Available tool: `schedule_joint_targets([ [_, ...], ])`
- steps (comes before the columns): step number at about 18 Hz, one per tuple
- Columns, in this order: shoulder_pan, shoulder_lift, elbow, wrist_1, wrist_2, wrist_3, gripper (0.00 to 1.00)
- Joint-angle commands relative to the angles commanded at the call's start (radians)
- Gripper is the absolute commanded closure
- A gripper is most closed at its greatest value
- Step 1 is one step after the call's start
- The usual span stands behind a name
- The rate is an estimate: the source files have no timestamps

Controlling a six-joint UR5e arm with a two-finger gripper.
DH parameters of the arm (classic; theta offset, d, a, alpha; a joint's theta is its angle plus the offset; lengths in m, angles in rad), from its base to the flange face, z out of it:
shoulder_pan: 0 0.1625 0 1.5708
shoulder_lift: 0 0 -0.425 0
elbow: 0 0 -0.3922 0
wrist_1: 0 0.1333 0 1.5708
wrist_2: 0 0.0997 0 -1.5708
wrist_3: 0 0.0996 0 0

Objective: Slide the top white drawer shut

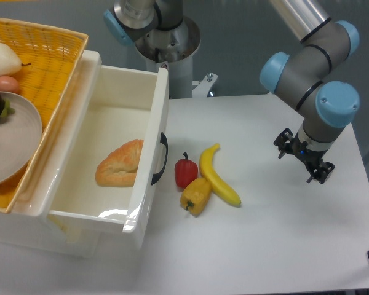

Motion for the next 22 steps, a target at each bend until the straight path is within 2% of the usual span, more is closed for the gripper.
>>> schedule_joint_targets([
  [7,0.011,0.005,-0.002,0.002,-0.003,-0.018,0.0],
  [10,-0.002,0.012,-0.015,0.002,0.032,-0.061,0.0],
  [14,-0.037,0.049,-0.055,0.002,0.041,-0.266,0.0],
  [18,-0.06,0.074,-0.061,-0.008,0.038,-0.357,0.0],
  [22,-0.077,0.09,-0.109,-0.023,0.034,-0.53,0.0],
])
